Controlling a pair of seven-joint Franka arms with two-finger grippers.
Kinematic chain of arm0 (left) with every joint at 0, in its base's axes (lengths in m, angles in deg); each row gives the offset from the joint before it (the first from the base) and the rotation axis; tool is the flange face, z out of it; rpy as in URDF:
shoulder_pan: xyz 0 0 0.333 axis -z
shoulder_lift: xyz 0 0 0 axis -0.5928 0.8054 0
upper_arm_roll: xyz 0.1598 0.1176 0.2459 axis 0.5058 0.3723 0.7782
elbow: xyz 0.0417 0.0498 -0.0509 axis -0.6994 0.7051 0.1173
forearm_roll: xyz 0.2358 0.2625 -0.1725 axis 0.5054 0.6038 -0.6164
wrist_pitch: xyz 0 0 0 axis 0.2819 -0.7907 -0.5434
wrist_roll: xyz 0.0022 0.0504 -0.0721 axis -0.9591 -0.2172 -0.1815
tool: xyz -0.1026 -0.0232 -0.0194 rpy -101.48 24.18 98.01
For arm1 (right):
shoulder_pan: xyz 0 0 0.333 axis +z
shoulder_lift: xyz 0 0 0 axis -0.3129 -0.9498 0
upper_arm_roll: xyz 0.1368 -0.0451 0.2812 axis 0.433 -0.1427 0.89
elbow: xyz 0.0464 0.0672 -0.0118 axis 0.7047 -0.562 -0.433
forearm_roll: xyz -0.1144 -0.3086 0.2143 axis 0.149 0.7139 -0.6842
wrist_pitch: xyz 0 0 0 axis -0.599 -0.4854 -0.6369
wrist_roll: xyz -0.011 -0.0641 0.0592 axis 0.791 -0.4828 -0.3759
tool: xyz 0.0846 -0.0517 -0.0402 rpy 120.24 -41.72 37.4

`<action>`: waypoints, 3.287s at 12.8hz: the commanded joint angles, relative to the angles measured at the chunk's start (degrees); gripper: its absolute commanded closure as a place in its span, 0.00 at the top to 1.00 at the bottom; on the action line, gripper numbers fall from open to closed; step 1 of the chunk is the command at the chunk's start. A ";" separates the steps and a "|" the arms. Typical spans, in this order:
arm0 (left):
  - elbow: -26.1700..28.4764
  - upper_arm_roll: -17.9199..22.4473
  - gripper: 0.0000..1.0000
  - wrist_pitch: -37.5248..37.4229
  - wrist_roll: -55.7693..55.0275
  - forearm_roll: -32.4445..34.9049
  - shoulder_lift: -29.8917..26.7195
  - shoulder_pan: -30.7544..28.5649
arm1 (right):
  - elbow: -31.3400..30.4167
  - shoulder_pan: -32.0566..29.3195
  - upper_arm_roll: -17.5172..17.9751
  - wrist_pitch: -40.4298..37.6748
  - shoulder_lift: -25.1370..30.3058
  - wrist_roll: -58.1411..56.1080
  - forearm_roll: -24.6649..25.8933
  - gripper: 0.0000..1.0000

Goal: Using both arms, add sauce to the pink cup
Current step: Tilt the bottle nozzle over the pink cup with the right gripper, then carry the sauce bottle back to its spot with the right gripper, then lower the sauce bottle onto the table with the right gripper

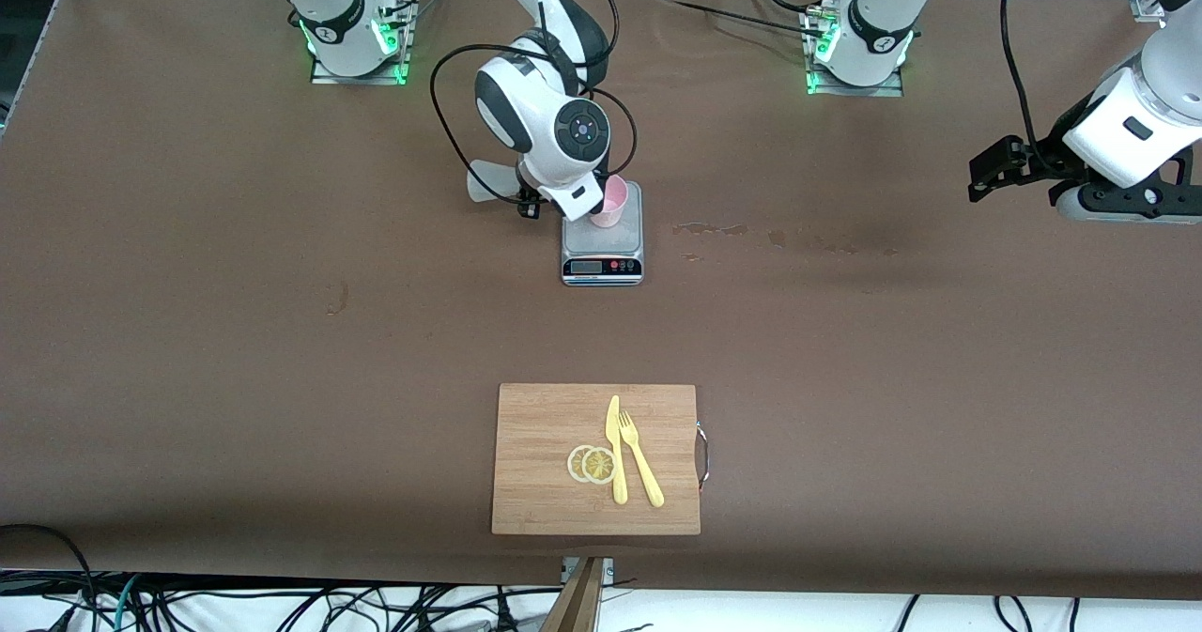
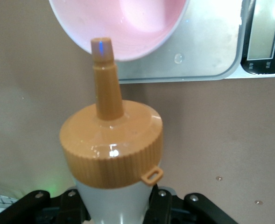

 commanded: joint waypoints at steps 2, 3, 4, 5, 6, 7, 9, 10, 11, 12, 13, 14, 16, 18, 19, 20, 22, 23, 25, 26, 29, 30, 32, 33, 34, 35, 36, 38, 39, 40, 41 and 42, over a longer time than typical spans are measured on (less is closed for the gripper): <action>-1.62 -0.01 1.00 -1.30 -0.08 -1.05 0.58 -0.14 | 1.81 0.18 0.31 -1.96 -0.55 0.93 1.12 0.37; -1.61 -0.01 1.00 -1.30 -0.08 -1.05 0.58 -0.14 | 1.81 0.18 0.23 -1.96 -0.72 0.93 1.12 0.37; -1.61 -0.01 1.00 -1.30 -0.08 -1.05 0.58 -0.14 | 1.81 0.18 0.31 -1.96 -0.72 0.93 1.12 0.36; -1.61 -0.01 1.00 -1.30 -0.08 -1.05 0.58 -0.14 | 1.81 0.18 0.31 -1.96 -0.81 0.93 1.12 0.36; -1.61 -0.01 1.00 -1.30 -0.08 -1.05 0.58 -0.14 | 1.81 0.18 0.31 -1.96 -0.81 0.93 1.12 0.36; -1.61 -0.01 1.00 -1.30 -0.08 -1.05 0.58 -0.14 | 1.81 0.18 0.31 -1.96 -0.81 0.93 1.12 0.37; -1.61 -0.10 1.00 -1.30 -0.17 -1.05 0.58 -0.14 | 1.90 0.01 0.23 -1.96 -0.72 0.76 0.94 0.41; -1.61 -0.01 1.00 -1.30 -0.08 -1.05 0.58 -0.14 | 1.90 -0.17 0.14 -1.96 -0.46 0.41 0.42 0.42; -1.61 -0.01 1.00 -1.30 -0.08 -1.05 0.58 -0.14 | 2.16 -0.69 0.05 -1.96 -0.02 0.14 0.07 0.42; -1.61 -0.01 1.00 -1.30 -0.08 -1.05 0.58 -0.14 | 3.03 -1.74 -0.04 -2.92 0.68 0.05 -0.20 0.42; -1.61 -0.10 1.00 -1.30 -0.08 -1.05 0.58 -0.14 | 3.65 -3.14 0.05 -4.75 1.82 -0.30 -1.94 0.42; -1.61 -0.01 1.00 -1.30 -0.08 -1.05 0.58 -0.14 | 3.83 -4.64 -0.04 -5.73 3.31 -2.48 -4.31 0.42; -1.61 -0.01 1.00 -1.30 -0.08 -1.05 0.58 -0.14 | 3.40 -9.72 0.66 -8.10 7.26 -7.14 -6.52 0.42; -1.61 -0.10 1.00 -1.30 -0.08 -1.05 0.58 -0.14 | 2.96 -17.79 4.42 -8.81 10.86 -12.05 -8.98 0.42; -1.61 -0.10 1.00 -1.30 -0.17 -1.05 0.58 -0.14 | 2.26 -21.40 5.05 -8.90 12.36 -15.30 -9.86 0.42; -1.61 -0.10 1.00 -1.30 -0.08 -1.05 0.58 -0.14 | 1.47 -24.48 5.06 -8.90 13.68 -18.72 -11.17 0.42; -1.61 -0.01 1.00 -1.30 -0.17 -1.05 0.58 -0.14 | 0.58 -31.25 5.06 -8.99 15.35 -26.45 -14.07 0.42; -1.61 -0.10 1.00 -1.30 -0.17 -1.05 0.58 -0.14 | 0.49 -34.85 5.15 -9.60 15.80 -30.84 -15.91 0.42; -1.61 -0.10 1.00 -1.30 -0.08 -1.05 0.58 -0.05 | 0.40 -42.06 5.15 -10.74 16.06 -40.42 -19.96 0.42; -1.61 -0.10 1.00 -1.30 -0.08 -1.05 0.58 -0.14 | 0.32 -45.31 5.06 -11.36 15.98 -45.25 -21.89 0.42; -1.61 -0.10 1.00 -1.30 -0.08 -1.05 0.58 -0.05 | -2.48 -54.37 4.97 -11.80 15.63 -59.49 -27.60 0.42; -1.61 -0.10 1.00 -1.30 -0.08 -1.05 0.58 -0.14 | -3.80 -56.57 4.97 -11.72 15.28 -63.89 -29.62 0.42; -1.61 -0.01 1.00 -1.30 -0.17 -1.05 0.58 -0.05 | -6.09 -60.53 4.88 -11.63 14.75 -71.63 -33.14 0.42; -1.61 -0.01 1.00 -1.30 -0.17 -1.05 0.58 -0.05 | -7.23 -62.20 4.88 -11.80 13.88 -75.50 -35.16 0.43; -1.61 -0.01 1.00 -1.30 -0.17 -1.05 0.58 -0.05 | -8.03 -64.39 4.80 -11.80 12.74 -80.15 -36.75 0.43; -1.61 -0.10 1.00 -1.30 -0.17 -1.05 0.58 -0.05 | -8.38 -65.98 4.71 -12.59 11.25 -84.46 -37.98 0.43; -1.61 -0.10 1.00 -1.30 -0.17 -1.05 0.58 -0.05 | -8.39 -67.65 4.62 -13.64 9.66 -87.89 -39.12 0.43; -1.61 -0.10 1.00 -1.30 -0.17 -1.05 0.58 -0.05 | -8.12 -70.20 4.27 -14.61 6.41 -94.31 -40.88 0.43; -1.61 -0.01 1.00 -1.30 -0.17 -1.05 0.58 -0.05 | -7.95 -71.26 4.09 -14.61 4.40 -96.87 -41.94 0.43; -1.61 -0.10 1.00 -1.30 -0.17 -1.05 0.58 -0.05 | -7.68 -72.14 4.09 -14.70 2.29 -99.33 -43.17 0.43; -1.61 -0.01 1.00 -1.30 -0.17 -1.05 0.58 -0.05 | -7.25 -72.50 3.66 -14.70 0.44 -101.09 -43.87 0.43; -1.61 -0.01 1.00 -1.30 -0.17 -1.05 0.58 -0.05 | -6.72 -72.50 2.78 -14.88 -1.41 -101.98 -44.40 0.43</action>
